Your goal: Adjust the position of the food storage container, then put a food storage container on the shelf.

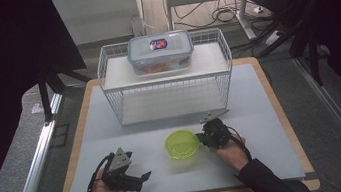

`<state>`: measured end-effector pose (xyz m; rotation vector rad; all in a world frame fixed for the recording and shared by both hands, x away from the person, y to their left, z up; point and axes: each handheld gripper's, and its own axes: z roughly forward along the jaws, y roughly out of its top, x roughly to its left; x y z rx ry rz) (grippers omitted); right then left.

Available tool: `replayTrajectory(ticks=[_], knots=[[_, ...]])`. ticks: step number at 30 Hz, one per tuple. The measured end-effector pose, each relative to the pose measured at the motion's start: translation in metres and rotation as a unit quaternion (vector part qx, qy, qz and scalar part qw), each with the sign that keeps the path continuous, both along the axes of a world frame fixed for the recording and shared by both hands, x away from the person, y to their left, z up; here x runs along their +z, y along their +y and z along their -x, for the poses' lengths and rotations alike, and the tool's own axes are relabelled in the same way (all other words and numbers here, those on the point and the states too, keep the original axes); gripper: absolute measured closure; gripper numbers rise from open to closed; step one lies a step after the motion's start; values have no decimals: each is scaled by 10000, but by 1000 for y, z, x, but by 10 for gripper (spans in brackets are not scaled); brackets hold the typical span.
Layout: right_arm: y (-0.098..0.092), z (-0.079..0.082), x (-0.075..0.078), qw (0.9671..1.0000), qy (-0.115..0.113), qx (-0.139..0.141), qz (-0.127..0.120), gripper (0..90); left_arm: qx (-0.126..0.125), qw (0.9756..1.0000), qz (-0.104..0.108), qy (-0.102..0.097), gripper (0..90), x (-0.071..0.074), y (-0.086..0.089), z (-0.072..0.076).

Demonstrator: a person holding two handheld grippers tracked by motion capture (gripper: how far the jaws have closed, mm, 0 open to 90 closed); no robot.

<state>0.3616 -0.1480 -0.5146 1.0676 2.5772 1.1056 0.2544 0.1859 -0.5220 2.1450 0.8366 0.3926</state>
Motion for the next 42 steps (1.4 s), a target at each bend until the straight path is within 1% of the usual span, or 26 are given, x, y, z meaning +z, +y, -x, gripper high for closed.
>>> replayTrajectory(ticks=[3,6,8,9,10,16,18,19,20,22,23,24,26,28,30,34,38,40,42], knots=[[-9,0,5,9999,-103,-99,45,817,0,10000,-12,5,49,0,0,0],[-18,2,9,9994,-277,-112,150,752,-1,10000,-29,8,51,0,0,0],[-25,5,13,9990,-387,-94,190,679,-8,10000,-52,13,52,0,0,0],[-25,5,13,9990,-387,-94,190,679,-11,10000,-55,13,52,-1,0,0],[-30,8,16,9985,-497,-100,208,591,-15,10000,-60,10,54,-1,0,0],[-39,18,25,9964,-810,-42,233,369,-10,10000,-92,-26,52,-1,-1,0],[-41,21,25,9961,-866,-15,189,304,-14,10000,-78,-34,50,-2,0,0],[-41,21,25,9961,-866,-15,189,304,-14,10000,-78,-34,50,-2,0,0],[-43,23,25,9961,-865,21,164,255,-21,10000,-89,-37,50,-2,-1,0],[-44,24,24,9963,-845,15,166,241,-28,9999,-111,-43,50,-2,-2,0],[-45,26,22,9967,-795,7,177,212,-44,9999,-124,-55,49,-2,-2,0],[-45,26,22,9967,-795,7,177,212,-44,9999,-124,-55,49,-2,-2,0],[-46,27,21,9966,-795,-16,199,179,-49,9999,-123,-61,49,-2,-2,0],[-46,28,21,9966,-813,-37,154,155,-51,9999,-128,-66,49,-2,-3,1],[-45,27,21,9960,-871,-126,154,115,-62,9999,-136,-68,49,-2,-3,1],[-42,26,21,9964,-826,-89,193,58,-64,9999,-134,-62,49,-3,-3,0],[-40,26,25,9968,-775,-63,179,19,-60,9999,-133,-70,49,-2,-3,0],[-39,25,29,9973,-716,-96,107,16,-61,9998,-149,-73,49,-3,-3,0],[-38,25,33,9980,-627,-45,17,23,-63,9998,-155,-77,49,-3,-3,0]])
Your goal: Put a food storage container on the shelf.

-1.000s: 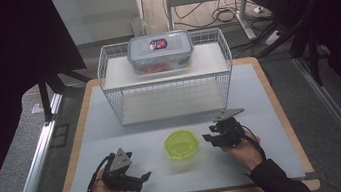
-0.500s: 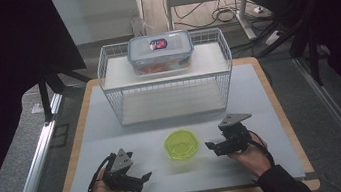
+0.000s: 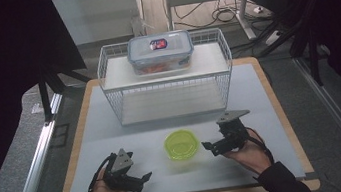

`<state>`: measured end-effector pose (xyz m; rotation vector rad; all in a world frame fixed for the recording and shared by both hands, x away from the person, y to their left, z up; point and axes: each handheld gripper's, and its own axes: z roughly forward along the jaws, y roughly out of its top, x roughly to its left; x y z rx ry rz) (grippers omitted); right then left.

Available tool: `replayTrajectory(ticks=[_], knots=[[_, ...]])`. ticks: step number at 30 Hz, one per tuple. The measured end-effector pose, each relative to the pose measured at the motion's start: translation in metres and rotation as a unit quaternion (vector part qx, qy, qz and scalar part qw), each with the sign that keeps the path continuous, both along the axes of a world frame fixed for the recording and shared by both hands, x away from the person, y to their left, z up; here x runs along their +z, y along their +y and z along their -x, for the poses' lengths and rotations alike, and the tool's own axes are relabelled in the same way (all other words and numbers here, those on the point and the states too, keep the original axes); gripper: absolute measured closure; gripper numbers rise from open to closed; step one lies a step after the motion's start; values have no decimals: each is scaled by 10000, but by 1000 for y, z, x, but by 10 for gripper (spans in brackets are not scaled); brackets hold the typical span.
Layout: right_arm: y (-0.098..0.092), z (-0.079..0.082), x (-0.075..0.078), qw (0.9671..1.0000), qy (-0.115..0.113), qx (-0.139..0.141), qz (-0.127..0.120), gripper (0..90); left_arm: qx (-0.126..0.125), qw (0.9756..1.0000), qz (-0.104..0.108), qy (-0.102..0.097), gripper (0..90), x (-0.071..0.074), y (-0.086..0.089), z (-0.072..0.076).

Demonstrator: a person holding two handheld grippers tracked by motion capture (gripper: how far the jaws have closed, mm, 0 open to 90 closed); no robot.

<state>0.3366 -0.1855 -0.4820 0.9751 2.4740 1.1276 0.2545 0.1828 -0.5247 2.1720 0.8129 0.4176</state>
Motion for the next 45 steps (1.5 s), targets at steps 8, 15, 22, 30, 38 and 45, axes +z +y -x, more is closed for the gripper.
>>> replayTrajectory(ticks=[8,15,22,30,38,45], knots=[[11,-3,13,9998,103,-32,-160,171,8,10000,8,-9,50,0,0,0],[19,-14,14,9973,462,15,-575,311,-4,10000,7,-14,51,0,0,0],[29,-24,8,9935,804,108,-804,433,-33,10000,-16,-17,51,0,0,0],[34,-31,-3,9879,1233,117,-939,524,-23,10000,-32,-42,51,1,0,1],[33,-38,-11,9748,1809,102,-1303,632,-22,10000,-43,-61,51,1,1,1],[25,-43,-16,9595,2253,112,-1687,799,-14,10000,-55,-77,51,2,2,1]])
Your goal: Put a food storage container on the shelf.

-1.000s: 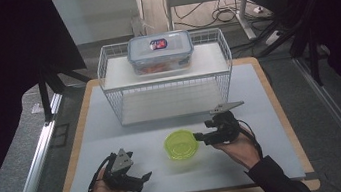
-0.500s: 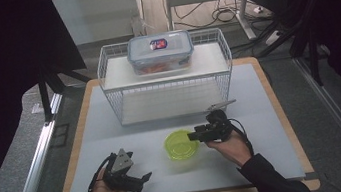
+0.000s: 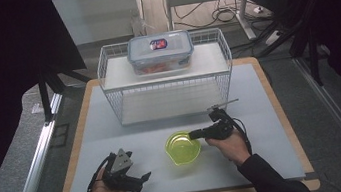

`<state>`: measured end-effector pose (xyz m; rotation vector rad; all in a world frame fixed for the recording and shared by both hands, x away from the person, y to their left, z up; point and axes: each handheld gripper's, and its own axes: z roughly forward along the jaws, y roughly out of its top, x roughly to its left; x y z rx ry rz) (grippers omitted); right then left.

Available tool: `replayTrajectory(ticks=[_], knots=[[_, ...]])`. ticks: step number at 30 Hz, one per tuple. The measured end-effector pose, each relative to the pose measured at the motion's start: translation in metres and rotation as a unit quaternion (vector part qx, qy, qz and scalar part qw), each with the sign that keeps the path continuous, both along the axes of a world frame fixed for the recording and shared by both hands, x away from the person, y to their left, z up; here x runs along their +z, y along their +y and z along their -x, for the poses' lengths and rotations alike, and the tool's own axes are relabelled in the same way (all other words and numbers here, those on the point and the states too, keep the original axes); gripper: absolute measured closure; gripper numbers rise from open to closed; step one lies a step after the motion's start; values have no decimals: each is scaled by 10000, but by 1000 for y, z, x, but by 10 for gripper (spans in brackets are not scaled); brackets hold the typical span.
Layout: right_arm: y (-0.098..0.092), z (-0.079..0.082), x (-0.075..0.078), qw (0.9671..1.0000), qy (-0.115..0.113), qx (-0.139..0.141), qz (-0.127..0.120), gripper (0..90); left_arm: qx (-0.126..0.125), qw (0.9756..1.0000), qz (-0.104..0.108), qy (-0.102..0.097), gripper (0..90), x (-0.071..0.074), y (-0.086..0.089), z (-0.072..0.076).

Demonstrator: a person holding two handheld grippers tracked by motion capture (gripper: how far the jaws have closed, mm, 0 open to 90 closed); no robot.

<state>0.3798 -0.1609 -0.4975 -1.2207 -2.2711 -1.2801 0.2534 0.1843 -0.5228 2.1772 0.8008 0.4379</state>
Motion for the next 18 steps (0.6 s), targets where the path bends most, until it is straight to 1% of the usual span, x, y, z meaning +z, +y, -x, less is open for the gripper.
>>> replayTrajectory(ticks=[2,5,6,7,9,11,13,15,18], knots=[[0,1,1,10000,11,19,-3,806,1,10000,-5,-3,51,0,0,0],[0,2,4,9997,146,36,-206,820,-5,10000,-9,-6,52,0,0,0],[0,2,4,9997,146,36,-206,820,-5,10000,-9,-6,52,0,0,0],[0,2,5,9994,183,22,-278,822,-8,10000,-13,-11,52,0,0,0],[-1,2,8,9997,111,13,-221,824,-7,10000,-13,-15,52,0,0,0],[-2,2,9,9994,151,-20,-303,826,-6,10000,-12,-16,52,0,0,0],[-3,2,9,9993,140,-24,-337,827,-6,10000,-11,-16,52,0,0,0],[-5,2,11,9989,196,-57,-421,828,-5,10000,-13,-24,52,0,0,0],[-6,2,16,9985,145,-70,-515,831,11,10000,-9,-39,52,1,0,0]])
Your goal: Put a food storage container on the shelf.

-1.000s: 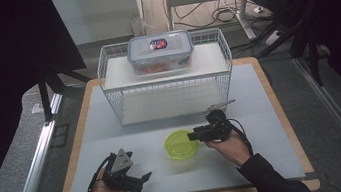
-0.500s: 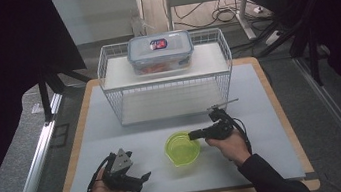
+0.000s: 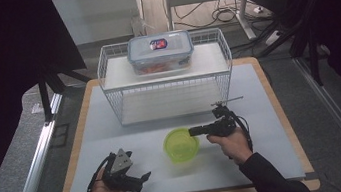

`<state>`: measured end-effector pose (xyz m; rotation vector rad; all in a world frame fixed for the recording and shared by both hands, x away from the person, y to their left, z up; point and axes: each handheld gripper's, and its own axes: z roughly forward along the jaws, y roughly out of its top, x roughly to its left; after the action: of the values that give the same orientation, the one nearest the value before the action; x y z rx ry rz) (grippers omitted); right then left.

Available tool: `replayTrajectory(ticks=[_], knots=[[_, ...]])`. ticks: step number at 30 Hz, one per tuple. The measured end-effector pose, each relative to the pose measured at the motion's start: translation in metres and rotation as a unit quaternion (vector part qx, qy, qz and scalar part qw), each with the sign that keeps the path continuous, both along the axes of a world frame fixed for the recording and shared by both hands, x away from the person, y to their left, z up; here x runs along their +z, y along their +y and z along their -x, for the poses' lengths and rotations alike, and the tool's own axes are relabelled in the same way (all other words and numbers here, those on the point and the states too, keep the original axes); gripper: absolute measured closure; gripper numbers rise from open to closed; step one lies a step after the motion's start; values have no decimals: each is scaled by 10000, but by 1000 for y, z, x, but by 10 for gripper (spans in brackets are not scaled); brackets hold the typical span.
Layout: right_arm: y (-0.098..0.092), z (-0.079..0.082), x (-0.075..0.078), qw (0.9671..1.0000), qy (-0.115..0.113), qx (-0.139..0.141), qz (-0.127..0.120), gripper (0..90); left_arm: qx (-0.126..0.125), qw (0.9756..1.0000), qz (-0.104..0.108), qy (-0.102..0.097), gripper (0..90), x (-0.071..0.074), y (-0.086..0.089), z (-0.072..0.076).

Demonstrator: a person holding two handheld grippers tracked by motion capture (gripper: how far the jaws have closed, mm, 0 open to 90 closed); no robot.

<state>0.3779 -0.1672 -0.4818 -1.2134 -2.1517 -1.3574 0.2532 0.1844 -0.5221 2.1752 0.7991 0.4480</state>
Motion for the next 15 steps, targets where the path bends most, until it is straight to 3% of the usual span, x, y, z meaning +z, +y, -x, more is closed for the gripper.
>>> replayTrajectory(ticks=[3,8,15], knots=[[-2,-1,7,9998,-8,-6,-177,842,36,10000,83,-24,50,1,1,0],[-3,-2,18,9997,-159,-69,-188,843,43,9999,121,-32,50,2,2,0],[-6,-5,34,9989,-239,-100,-390,842,44,9999,127,-40,50,3,2,0]])
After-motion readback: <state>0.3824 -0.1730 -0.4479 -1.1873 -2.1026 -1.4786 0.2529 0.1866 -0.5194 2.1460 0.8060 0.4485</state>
